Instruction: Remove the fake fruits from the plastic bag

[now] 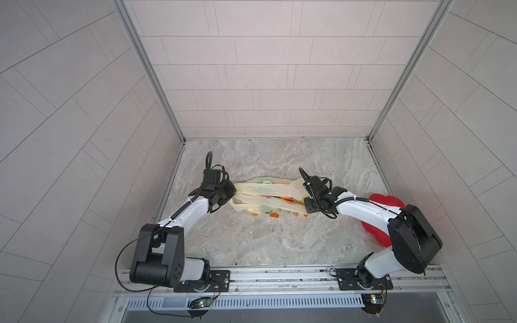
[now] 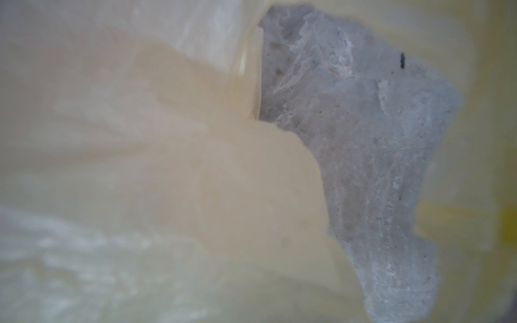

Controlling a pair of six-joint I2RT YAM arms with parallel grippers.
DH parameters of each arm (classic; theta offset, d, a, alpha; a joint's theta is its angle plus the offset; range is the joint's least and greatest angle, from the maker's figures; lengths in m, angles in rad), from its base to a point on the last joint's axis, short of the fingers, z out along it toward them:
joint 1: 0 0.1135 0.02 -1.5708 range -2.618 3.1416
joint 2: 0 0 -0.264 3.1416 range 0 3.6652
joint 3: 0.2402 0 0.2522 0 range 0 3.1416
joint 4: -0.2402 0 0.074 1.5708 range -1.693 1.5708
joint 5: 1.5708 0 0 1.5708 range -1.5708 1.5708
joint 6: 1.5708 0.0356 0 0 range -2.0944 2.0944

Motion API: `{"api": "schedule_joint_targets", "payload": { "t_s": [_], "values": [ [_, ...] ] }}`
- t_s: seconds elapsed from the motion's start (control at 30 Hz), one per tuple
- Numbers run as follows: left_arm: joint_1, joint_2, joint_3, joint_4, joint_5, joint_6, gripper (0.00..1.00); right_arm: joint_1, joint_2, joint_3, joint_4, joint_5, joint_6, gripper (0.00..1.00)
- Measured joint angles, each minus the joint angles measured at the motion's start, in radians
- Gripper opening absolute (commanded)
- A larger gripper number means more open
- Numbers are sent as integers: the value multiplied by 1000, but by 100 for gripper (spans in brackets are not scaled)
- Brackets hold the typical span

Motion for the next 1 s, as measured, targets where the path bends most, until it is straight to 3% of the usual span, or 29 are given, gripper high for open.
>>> {"api": "schedule_joint_targets", "payload": {
  "t_s": [0.1,0.27,0.47,0.77,0.9,1.0],
  "values": [
    [-56,-32,30,-100,-71,24,71,21,-39,6,16,-23,0,11],
    [-184,-172,85,-290,-241,46,84,92,-120,23,37,-38,2,10],
    [-278,-232,83,-397,-338,17,88,148,-155,9,50,-32,15,9],
    [-386,-100,90,-393,-376,9,93,196,-157,-28,53,-13,26,8],
    [-432,-49,124,-405,-410,16,90,214,-157,-28,55,-6,26,8],
    [-435,-7,145,-401,-427,23,83,217,-157,-28,57,-2,26,8]
  ]
}}
